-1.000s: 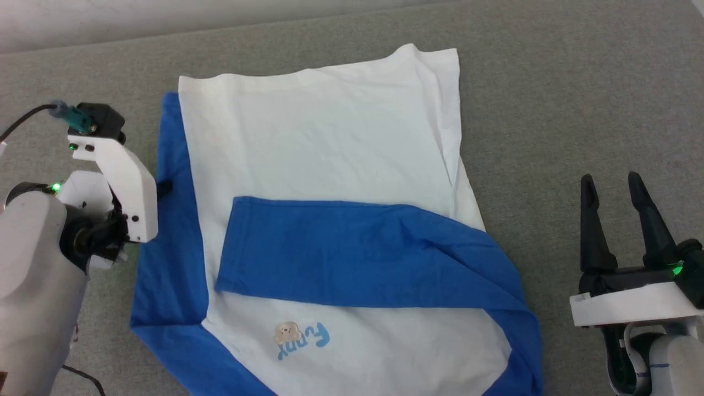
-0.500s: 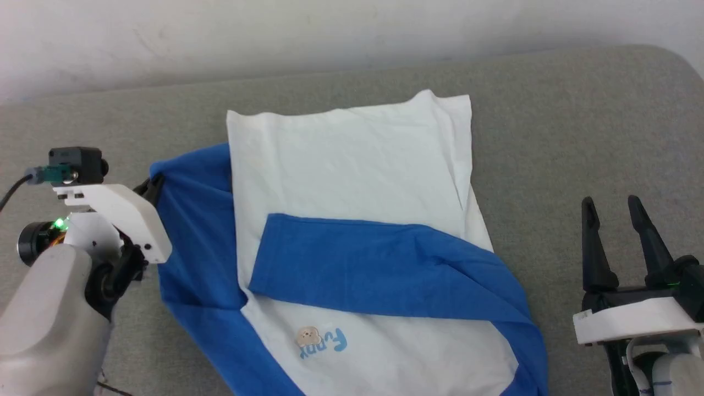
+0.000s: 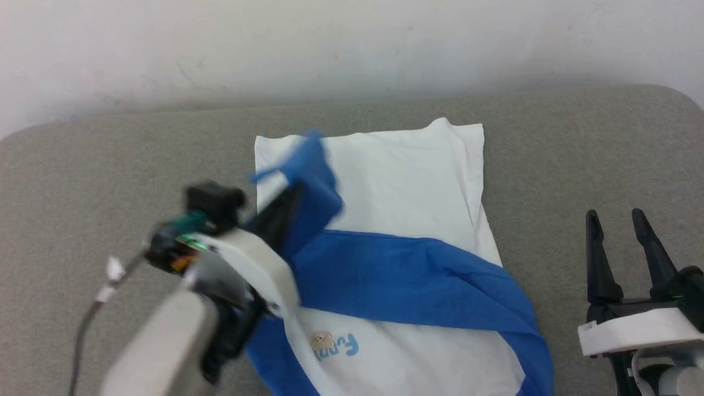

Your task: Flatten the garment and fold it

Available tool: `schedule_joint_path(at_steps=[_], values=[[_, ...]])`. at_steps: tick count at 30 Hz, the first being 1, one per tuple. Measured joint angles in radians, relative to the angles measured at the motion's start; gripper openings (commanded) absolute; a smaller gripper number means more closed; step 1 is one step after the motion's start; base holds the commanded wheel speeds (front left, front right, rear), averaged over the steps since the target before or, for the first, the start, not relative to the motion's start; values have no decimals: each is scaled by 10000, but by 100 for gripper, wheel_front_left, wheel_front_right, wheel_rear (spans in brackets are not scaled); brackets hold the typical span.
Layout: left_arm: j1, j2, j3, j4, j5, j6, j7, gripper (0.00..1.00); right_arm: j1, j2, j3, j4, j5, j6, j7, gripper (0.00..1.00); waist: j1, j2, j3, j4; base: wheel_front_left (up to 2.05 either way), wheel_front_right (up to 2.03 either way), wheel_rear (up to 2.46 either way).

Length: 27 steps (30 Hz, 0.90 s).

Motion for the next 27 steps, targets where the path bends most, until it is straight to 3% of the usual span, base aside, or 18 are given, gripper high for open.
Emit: schedule_joint_path(at_steps=[7, 8, 9, 14, 19, 27], values=[[579, -959, -2230, 1024, 823, -376, 489, 0, -3, 10, 161, 10, 71, 0, 19, 100, 1, 0, 252, -166, 0, 0, 0], [616, -1060, -2449, 1333, 865, -451, 602, 37, -4, 12, 186, 13, 73, 0, 21, 100, 1, 0, 288, -199, 0, 0, 0], [658, -1108, -2711, 1592, 993, -535, 748, 100, -4, 10, 186, 21, 75, 0, 23, 100, 1, 0, 321, -231, 0, 0, 0], [744, -1223, -3237, 2075, 1081, -894, 993, 100, -3, 13, 117, 84, 77, 0, 33, 100, 2, 0, 420, -273, 0, 0, 0], [735, -1145, -3183, 1615, 1124, -872, 905, 100, -2, 15, 92, 245, 94, 0, 31, 100, 2, 0, 265, -202, 0, 0, 0], [426, -1039, -2813, 130, 1407, -36, 1325, 100, -1, 23, 190, 433, 169, 0, 19, 100, 1, 0, 52, -208, 0, 0, 0]])
